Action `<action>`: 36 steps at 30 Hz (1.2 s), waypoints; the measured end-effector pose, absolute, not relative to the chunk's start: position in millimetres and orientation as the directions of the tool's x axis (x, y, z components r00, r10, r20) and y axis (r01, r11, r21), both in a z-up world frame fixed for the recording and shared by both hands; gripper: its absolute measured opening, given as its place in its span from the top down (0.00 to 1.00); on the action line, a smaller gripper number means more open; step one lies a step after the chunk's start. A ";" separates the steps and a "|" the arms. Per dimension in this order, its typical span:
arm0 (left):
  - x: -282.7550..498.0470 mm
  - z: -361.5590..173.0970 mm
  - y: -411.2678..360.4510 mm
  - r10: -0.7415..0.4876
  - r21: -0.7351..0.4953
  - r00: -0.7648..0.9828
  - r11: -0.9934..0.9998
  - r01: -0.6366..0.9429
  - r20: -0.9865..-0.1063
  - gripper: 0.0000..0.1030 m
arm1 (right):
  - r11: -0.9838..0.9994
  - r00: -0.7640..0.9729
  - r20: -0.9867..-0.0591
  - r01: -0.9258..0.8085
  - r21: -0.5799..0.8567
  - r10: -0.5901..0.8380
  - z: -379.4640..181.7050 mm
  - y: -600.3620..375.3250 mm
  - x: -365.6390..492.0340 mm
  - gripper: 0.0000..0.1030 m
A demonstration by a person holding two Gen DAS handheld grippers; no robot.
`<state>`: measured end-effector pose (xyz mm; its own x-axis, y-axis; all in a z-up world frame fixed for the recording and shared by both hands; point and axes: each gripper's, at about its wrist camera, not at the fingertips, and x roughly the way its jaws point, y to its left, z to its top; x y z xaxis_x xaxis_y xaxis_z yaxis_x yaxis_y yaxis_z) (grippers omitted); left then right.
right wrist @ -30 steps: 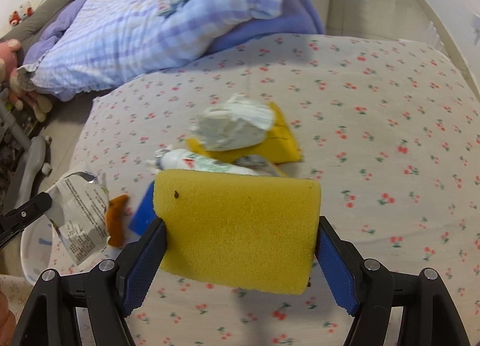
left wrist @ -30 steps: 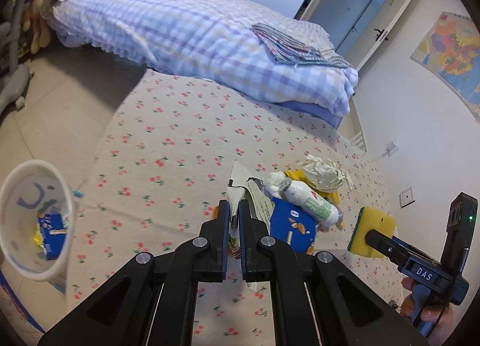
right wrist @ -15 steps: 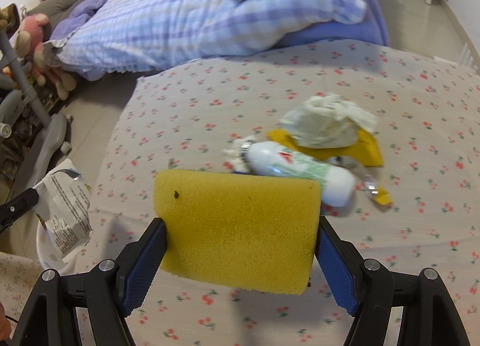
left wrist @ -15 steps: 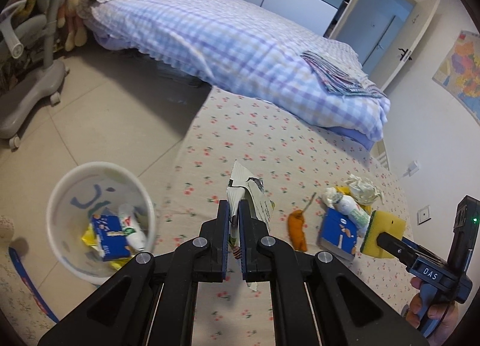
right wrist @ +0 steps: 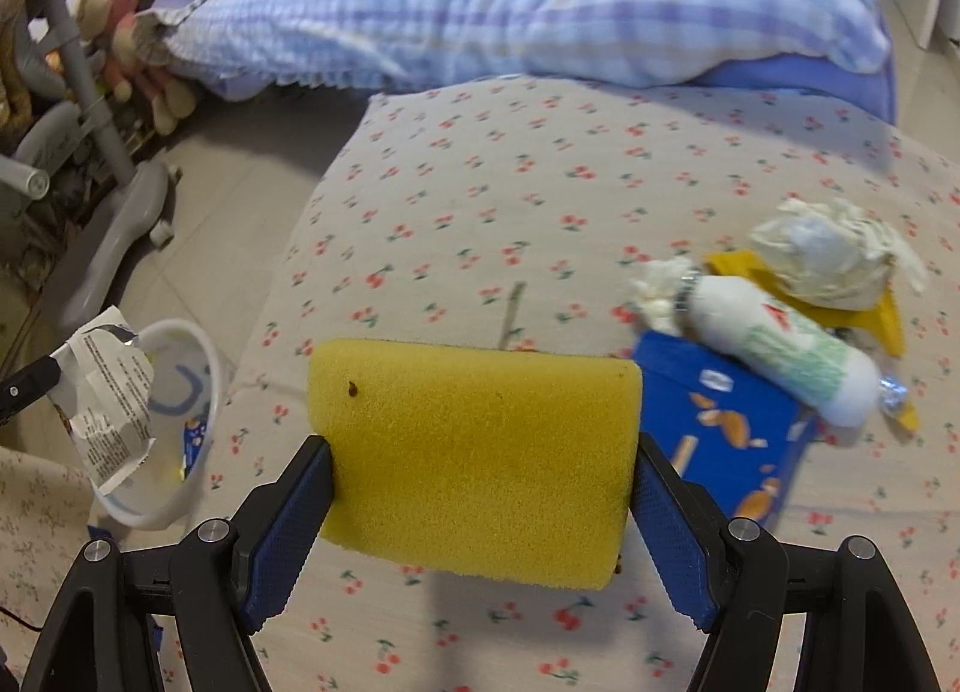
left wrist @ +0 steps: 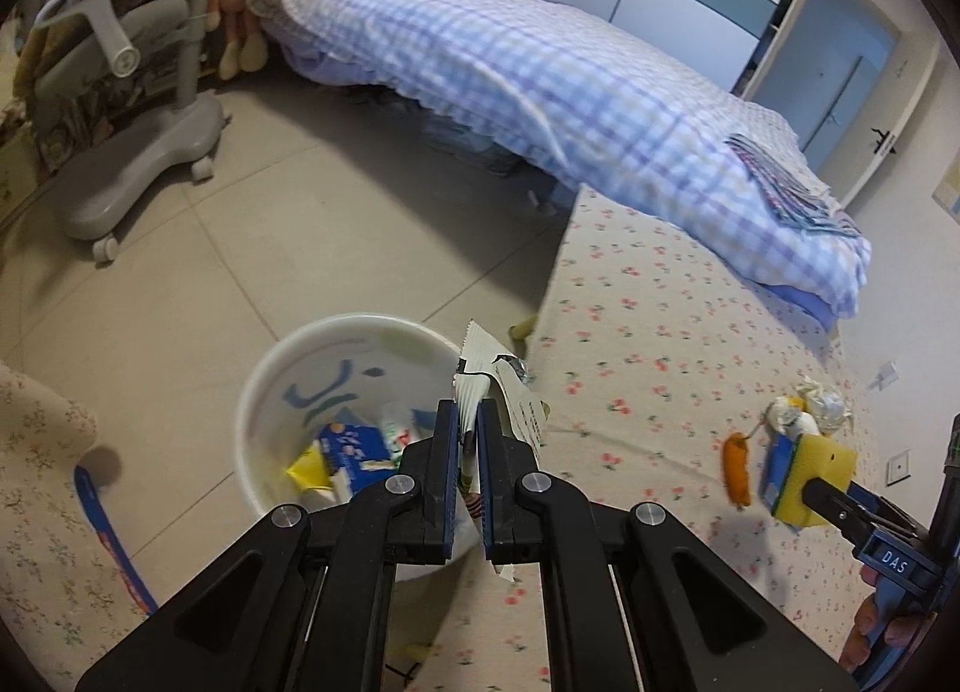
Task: Collect trash
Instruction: 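Drop the wrapper into the bin with left gripper while right gripper drops the sponge in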
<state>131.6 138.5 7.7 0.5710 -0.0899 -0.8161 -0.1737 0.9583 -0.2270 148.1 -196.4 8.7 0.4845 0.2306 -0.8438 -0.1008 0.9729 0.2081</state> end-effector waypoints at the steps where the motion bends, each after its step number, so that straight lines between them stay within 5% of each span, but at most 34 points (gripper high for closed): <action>1: 131.5 5.4 144.5 -0.080 -0.222 0.567 0.958 -0.184 -0.819 0.94 | 0.973 0.482 -0.845 -0.108 0.204 0.231 7.2 -190.9 149.3 0.21; 10: 138.2 -11.8 175.3 -0.009 -0.173 0.531 0.950 -0.258 -0.847 0.86 | 0.966 0.457 -0.853 -0.175 0.190 0.251 -5.3 -145.8 157.4 0.21; 11: 139.2 -13.3 177.3 -0.007 -0.167 0.516 0.950 -0.265 -0.857 0.77 | 0.964 0.456 -0.853 -0.181 0.193 0.256 -5.8 -142.1 157.6 0.21; 13: 137.9 -15.3 182.1 0.003 -0.159 0.494 0.945 -0.286 -0.869 0.47 | 0.961 0.451 -0.852 -0.194 0.197 0.266 -7.1 -133.6 158.1 0.21; 14: 135.6 -15.7 185.1 0.016 -0.150 0.487 0.942 -0.301 -0.873 0.22 | 0.960 0.449 -0.852 -0.200 0.198 0.270 -7.9 -130.4 158.9 0.21; 15: 132.3 -15.7 188.4 0.041 -0.129 0.479 0.939 -0.317 -0.877 0.12 | 0.958 0.447 -0.852 -0.207 0.198 0.272 -8.5 -126.8 159.1 0.21; 26: 98.4 -20.2 219.9 0.183 0.019 0.405 0.927 -0.375 -0.896 0.06 | 0.929 0.397 -0.855 -0.293 0.227 0.334 -22.4 -61.4 172.7 0.21; 36: 76.4 -23.1 253.1 0.191 0.011 0.389 0.907 -0.421 -0.901 0.04 | 0.895 0.313 -0.869 -0.358 0.265 0.382 -54.9 7.0 182.1 0.20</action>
<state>76.4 253.1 -23.1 0.3893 0.1915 -0.9010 -0.4207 0.9071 0.0110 182.1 7.0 -54.9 0.3134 0.3825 -0.8692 -0.3576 0.8955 0.2651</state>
